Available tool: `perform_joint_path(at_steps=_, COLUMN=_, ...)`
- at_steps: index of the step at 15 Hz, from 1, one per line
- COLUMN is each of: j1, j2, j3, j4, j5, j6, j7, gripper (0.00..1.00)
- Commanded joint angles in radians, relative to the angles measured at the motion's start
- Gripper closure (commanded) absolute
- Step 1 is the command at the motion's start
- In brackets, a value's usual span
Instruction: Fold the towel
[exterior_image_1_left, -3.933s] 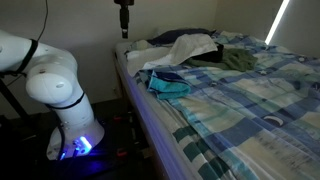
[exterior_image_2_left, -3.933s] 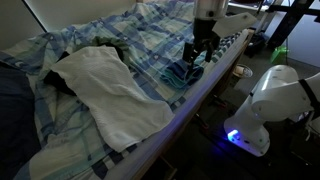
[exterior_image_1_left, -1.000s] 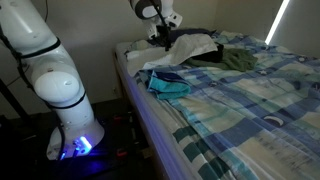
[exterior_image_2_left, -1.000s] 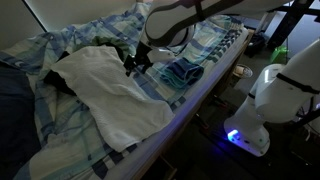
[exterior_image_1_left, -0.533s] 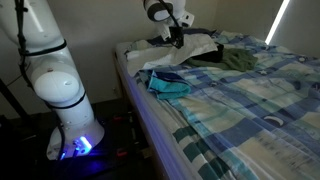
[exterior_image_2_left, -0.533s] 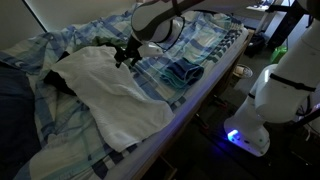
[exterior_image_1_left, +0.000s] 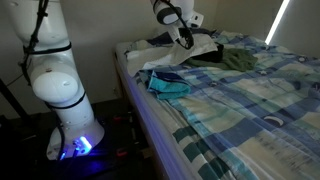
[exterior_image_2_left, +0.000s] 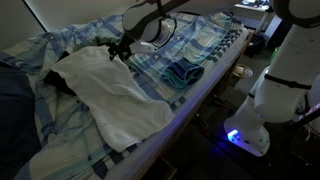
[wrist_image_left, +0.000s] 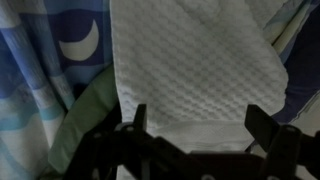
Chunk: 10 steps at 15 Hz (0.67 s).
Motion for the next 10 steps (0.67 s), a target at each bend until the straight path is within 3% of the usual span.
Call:
perform_joint_path(at_steps=1, j1=-0.041, j2=0.041, j3=0.021, j4=0.038, j5=-0.001, j6=0.034, j7=-0.015, gripper=0.0)
perform_joint_path(at_steps=2, j1=-0.023, j2=0.048, j3=-0.005, j4=0.036, j5=0.01, j6=0.039, j7=-0.026, gripper=0.0)
perform_joint_path(at_steps=10, j1=-0.065, j2=0.09, j3=-0.011, j4=0.106, j5=0.062, j6=0.007, j7=-0.02, gripper=0.0)
